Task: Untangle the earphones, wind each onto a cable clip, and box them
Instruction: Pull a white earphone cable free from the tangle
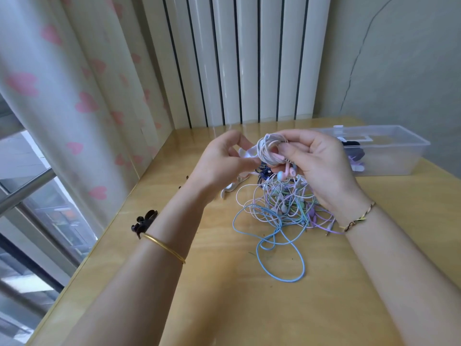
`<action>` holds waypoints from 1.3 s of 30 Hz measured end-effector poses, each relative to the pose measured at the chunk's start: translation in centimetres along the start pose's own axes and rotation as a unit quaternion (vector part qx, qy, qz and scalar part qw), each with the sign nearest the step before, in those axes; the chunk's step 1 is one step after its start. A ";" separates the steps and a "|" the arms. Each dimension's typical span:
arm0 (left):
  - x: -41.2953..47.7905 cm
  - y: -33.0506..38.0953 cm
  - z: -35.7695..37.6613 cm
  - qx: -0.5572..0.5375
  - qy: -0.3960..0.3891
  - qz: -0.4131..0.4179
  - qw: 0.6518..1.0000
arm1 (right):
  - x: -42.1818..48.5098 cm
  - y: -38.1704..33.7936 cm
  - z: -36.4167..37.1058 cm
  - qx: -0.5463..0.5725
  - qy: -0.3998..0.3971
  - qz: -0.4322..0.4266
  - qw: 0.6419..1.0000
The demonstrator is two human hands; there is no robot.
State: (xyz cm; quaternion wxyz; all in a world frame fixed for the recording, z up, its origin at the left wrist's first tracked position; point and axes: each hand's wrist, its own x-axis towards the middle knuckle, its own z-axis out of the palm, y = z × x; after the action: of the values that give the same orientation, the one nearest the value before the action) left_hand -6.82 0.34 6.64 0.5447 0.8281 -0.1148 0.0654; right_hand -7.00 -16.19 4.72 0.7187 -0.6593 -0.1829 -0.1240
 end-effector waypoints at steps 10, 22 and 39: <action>0.1 0.5 0.2 0.131 -0.008 0.087 0.988 | 0.0 0.1 0.3 -0.121 0.027 -0.047 0.991; -0.4 0.7 0.7 0.007 -0.016 0.043 0.999 | 0.7 -0.4 0.3 -0.141 0.010 0.001 0.990; -0.7 0.7 0.6 -0.201 -0.064 -0.058 0.976 | 0.1 -0.4 1.1 -0.229 0.032 -0.015 0.973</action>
State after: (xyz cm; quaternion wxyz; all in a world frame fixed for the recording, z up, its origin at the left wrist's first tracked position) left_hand -7.67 -0.37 6.88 0.6947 0.7092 -0.1120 -0.0440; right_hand -7.20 -15.12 5.22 0.5521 -0.7993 -0.1363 -0.1943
